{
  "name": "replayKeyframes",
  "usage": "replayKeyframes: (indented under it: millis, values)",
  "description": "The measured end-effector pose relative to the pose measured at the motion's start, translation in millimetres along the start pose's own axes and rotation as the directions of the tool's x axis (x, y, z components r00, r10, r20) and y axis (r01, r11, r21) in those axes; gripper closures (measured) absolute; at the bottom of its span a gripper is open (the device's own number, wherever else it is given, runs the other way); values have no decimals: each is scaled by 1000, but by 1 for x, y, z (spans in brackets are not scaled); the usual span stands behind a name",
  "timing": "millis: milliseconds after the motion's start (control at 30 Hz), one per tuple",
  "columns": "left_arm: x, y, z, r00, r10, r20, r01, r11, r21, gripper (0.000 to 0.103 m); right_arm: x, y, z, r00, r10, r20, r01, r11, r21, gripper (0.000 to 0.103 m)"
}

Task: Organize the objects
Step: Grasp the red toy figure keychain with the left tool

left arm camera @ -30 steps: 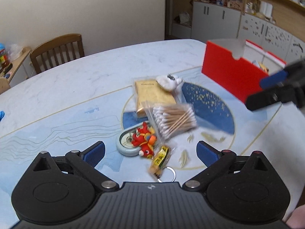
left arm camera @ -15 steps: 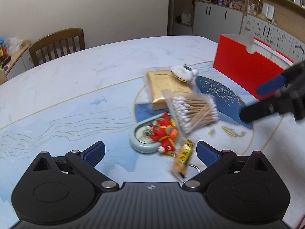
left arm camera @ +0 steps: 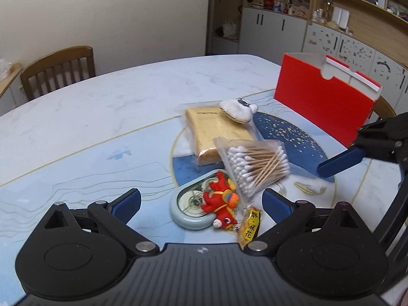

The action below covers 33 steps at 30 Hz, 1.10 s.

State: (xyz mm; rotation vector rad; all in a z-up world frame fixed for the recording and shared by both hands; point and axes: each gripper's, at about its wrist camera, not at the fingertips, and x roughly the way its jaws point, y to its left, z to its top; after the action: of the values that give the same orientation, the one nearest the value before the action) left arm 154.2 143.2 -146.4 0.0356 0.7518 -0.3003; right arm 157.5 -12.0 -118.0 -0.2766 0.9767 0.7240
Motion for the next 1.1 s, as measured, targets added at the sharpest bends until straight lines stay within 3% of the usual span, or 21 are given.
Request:
replayKeyframes:
  millis: [133,200,333,467,667,800,867,1000,1100]
  values:
    - [5,0,2,1000,-27,-12,26,1000,-7,6,7,5,2,1000,-7,4,7,999,-38,7]
    - [7,-2,3,999,-34,-23,34,999,-2,13,9,7,3,1000,3,7,-3,999,-47,7]
    - [14,-3,3,997,-52,-48,51,999,-5,37,17,13,4,1000,26,4,-26,997,-70,10]
    - [17,-5,3,997,-58,-56,59,998,5,46,25,16,4,1000,29,-4,-30,996,-88,14]
    - [20,-13,3,997,-56,-60,60,996,67,50,33,19,8,999,35,3,-34,994,-99,18]
    - [21,-11,4,996,-63,-61,66,997,45,64,38,20,9,999,42,7,-41,993,-108,20]
    - [21,-9,5,996,-67,-61,69,997,32,68,41,20,9,999,43,3,-42,993,-114,25]
    - [20,-8,4,996,-69,-57,71,997,34,70,42,20,9,999,47,1,-46,992,-117,32]
    - [19,-8,3,996,-66,-53,67,997,27,71,41,22,9,999,48,9,-46,990,-131,43]
